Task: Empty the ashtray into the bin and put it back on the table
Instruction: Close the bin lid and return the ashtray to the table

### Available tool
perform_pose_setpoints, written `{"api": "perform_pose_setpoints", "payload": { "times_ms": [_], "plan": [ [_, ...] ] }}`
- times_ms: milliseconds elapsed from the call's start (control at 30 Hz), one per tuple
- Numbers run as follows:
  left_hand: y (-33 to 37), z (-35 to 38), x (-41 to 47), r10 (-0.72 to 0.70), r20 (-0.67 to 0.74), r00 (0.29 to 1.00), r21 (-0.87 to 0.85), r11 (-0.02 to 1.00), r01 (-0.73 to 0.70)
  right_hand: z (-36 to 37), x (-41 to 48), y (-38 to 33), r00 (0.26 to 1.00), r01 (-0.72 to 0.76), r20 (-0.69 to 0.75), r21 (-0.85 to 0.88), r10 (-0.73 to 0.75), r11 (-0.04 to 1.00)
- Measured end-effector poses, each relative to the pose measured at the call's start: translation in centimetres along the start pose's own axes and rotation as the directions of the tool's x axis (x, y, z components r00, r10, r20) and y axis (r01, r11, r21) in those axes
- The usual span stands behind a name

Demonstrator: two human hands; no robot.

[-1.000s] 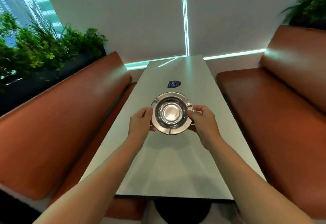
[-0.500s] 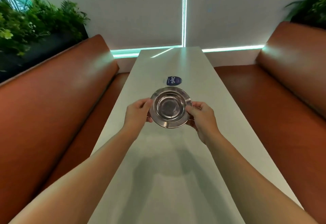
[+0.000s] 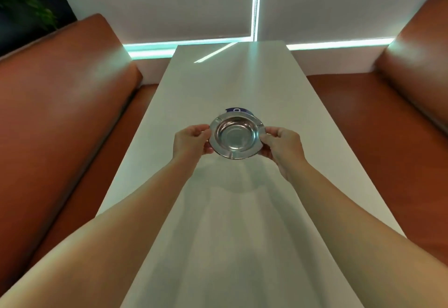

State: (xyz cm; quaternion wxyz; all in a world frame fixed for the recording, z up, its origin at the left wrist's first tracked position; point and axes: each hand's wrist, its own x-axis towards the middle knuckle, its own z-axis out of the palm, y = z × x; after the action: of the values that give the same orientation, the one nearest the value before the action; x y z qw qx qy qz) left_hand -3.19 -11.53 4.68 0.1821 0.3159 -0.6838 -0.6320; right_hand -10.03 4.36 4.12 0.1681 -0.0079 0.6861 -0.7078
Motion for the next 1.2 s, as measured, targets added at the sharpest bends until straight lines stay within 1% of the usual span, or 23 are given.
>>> {"api": "perform_pose_setpoints", "payload": {
  "times_ms": [100, 233, 400, 567, 700, 867, 967, 1100, 1200],
  "plan": [
    [-1.2, 1.8, 4.7, -0.034, 0.004, 0.999, -0.004, 0.999, 0.034, 0.5, 4.8, 0.9, 0.999, -0.024, -0.032, -0.066, 0.021, 0.998],
    [-2.9, 3.5, 9.5, -0.066, -0.003, 0.998, 0.006, 0.998, 0.066, 1.1, 9.7, 2.4, 0.997, -0.02, -0.074, -0.184, 0.007, 0.983],
    [-4.2, 4.5, 13.5, -0.078, -0.029, 0.997, 0.026, 0.997, 0.078, 2.1, 13.7, 3.6, 0.997, -0.008, -0.073, -0.269, -0.012, 0.963],
    [-5.0, 4.9, 15.5, -0.072, -0.022, 0.997, 0.065, 0.995, 0.073, 2.7, 16.1, 3.9, 0.996, 0.004, -0.083, -0.262, -0.027, 0.965],
    [-5.7, 5.2, 16.3, -0.07, -0.012, 0.997, 0.062, 0.996, 0.071, 2.8, 16.8, 4.5, 0.995, -0.006, -0.095, -0.249, -0.018, 0.969],
    [-6.5, 5.6, 17.2, -0.056, -0.028, 0.998, 0.05, 0.997, 0.058, 2.7, 17.4, 4.8, 0.996, 0.008, -0.08, -0.295, -0.033, 0.956],
    [-6.8, 5.8, 17.6, -0.045, -0.061, 0.997, 0.062, 0.997, 0.049, 2.7, 17.5, 4.7, 0.996, 0.015, -0.077, -0.324, -0.043, 0.946],
    [-6.9, 5.9, 17.3, -0.031, -0.081, 0.996, 0.042, 0.998, 0.035, 2.7, 17.7, 4.7, 0.997, -0.01, -0.072, -0.289, -0.011, 0.957],
    [-6.8, 5.7, 16.9, -0.055, -0.094, 0.994, -0.009, 0.998, 0.054, 2.5, 17.6, 4.6, 0.998, -0.042, -0.062, -0.217, 0.029, 0.975]
  ]
}}
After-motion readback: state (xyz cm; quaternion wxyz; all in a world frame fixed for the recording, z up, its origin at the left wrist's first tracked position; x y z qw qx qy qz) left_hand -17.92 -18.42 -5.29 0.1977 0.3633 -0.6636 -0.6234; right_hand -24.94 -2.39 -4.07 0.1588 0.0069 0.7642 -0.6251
